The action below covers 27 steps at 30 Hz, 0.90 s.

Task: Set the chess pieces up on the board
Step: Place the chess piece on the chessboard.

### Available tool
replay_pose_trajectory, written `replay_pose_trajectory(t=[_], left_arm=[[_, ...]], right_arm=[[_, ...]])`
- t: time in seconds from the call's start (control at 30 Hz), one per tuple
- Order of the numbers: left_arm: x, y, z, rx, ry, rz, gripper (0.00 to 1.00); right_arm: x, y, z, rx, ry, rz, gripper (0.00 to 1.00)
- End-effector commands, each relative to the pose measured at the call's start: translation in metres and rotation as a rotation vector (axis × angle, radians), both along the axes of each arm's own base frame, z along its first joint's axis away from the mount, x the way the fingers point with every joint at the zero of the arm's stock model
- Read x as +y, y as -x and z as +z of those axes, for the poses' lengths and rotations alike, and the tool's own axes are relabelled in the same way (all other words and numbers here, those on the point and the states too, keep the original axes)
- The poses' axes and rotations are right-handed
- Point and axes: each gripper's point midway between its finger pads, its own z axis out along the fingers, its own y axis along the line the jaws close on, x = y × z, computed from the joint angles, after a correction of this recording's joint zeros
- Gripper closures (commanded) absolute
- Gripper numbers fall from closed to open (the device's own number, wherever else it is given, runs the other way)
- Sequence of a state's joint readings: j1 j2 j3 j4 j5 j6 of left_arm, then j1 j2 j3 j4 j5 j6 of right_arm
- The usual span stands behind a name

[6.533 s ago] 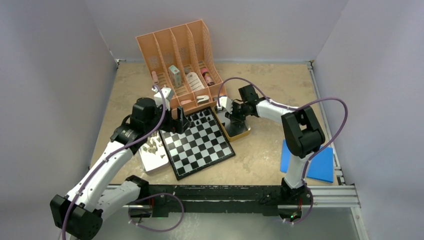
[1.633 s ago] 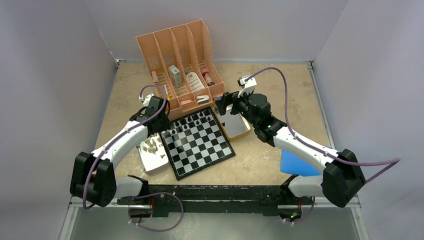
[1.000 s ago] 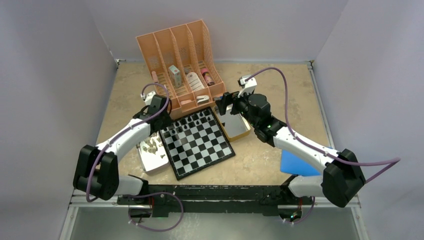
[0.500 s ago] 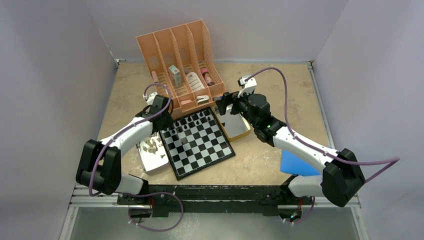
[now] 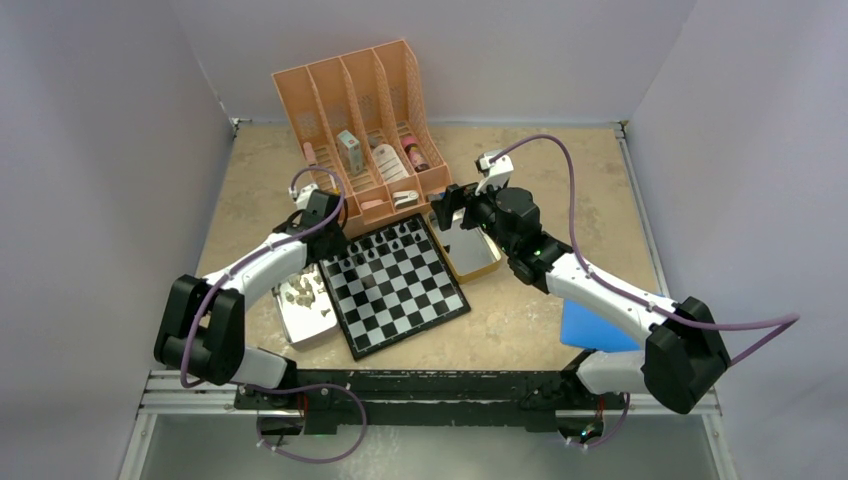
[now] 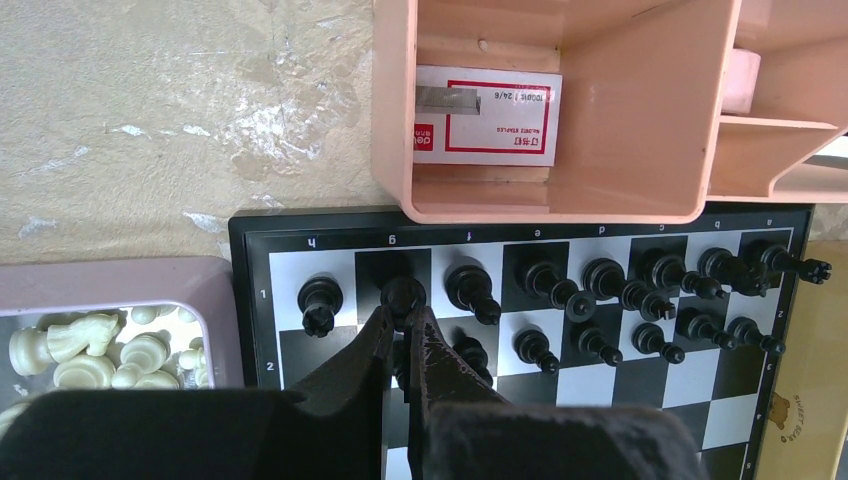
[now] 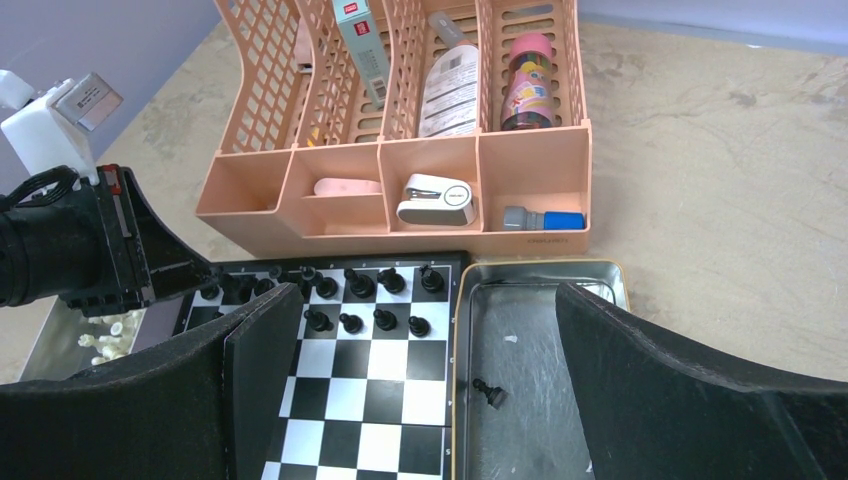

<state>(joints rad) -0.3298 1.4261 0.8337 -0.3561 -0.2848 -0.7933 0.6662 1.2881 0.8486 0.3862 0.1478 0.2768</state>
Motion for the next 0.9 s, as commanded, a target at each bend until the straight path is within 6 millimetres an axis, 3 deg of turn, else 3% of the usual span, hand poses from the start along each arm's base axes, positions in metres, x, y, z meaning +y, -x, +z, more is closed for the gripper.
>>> replay_pose_trajectory(t=[0.0, 0.63, 0.87], left_arm=[[-0.001, -0.011, 0.010, -0.045, -0.009, -0.003, 1.00], [-0.002, -0.007, 0.000, -0.002, -0.003, 0.007, 1.00], [-0.002, -0.005, -0.002, 0.020, -0.003, 0.012, 0.89]], right_arm=[[-0.002, -0.006, 0.014, -0.031, -0.026, -0.029, 0.01], [-0.001, -0.008, 0.011, -0.023, -0.013, -0.027, 0.01], [0.000, -0.008, 0.008, -0.017, -0.010, -0.024, 0.01]])
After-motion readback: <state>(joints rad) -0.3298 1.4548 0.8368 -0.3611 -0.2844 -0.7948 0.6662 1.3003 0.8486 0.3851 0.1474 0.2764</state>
